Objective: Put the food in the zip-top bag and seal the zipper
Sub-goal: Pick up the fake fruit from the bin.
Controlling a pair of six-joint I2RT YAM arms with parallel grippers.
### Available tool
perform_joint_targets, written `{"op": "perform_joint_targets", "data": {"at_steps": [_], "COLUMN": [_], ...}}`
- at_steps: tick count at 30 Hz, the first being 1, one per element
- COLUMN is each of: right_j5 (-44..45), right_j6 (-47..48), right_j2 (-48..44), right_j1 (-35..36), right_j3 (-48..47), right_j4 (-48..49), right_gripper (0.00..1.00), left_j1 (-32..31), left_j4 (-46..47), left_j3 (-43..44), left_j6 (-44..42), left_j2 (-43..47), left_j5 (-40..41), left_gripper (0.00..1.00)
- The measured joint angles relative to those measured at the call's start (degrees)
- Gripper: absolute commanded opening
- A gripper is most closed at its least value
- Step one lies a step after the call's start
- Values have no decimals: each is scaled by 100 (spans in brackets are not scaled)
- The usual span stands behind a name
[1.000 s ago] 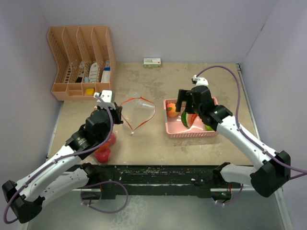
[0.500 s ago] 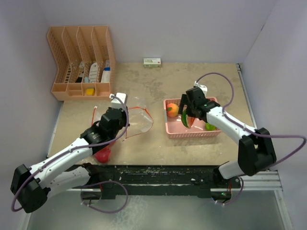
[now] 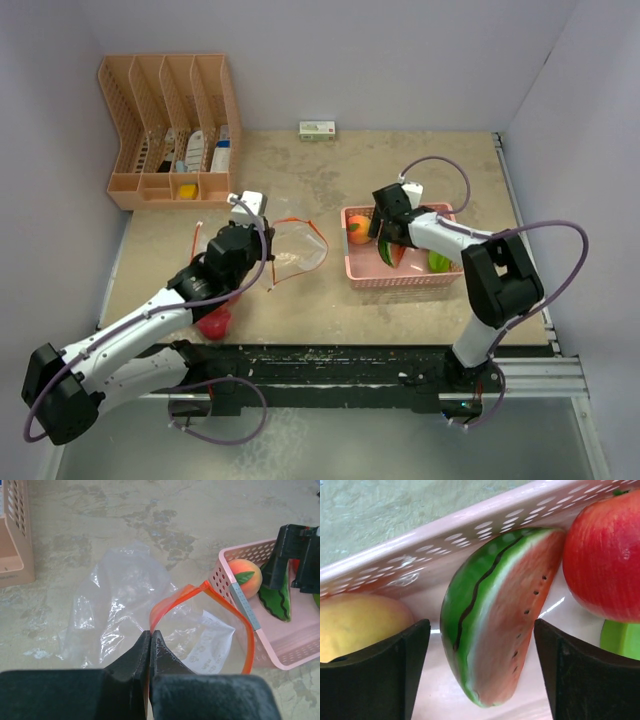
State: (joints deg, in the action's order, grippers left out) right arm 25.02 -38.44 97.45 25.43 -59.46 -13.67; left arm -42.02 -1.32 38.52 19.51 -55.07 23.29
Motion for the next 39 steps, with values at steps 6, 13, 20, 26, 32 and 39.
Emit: {"op": "perform_joint_targets", "data": {"at_steps": [6, 13, 20, 26, 32, 39], "right_j5": [254, 356, 160, -313, -1346, -3569], "right_j6": [-118, -160, -57, 240, 737, 1036], "right_j2": [219, -232, -1038, -1891, -2916, -3777], "right_j1": [7, 9, 0, 2, 2, 31], "right_j3": [9, 459, 813, 896, 1014, 1062], "right_j4": [199, 645, 597, 651, 866, 1534], "right_gripper": [48, 10, 0, 0, 0, 0], "left_j1": [0, 0, 0, 0, 0, 0], "left_j4": [-4, -11, -55, -52, -22, 52], "left_j3": [-2, -2, -2, -2, -2, -2], "left_j6": [2, 2, 2, 4, 57, 90], "left_j2": [236, 356, 356, 264, -35, -260], "left_j5": [-52, -59, -44, -9, -11, -17], "left_gripper": [0, 0, 0, 0, 0, 0]}}
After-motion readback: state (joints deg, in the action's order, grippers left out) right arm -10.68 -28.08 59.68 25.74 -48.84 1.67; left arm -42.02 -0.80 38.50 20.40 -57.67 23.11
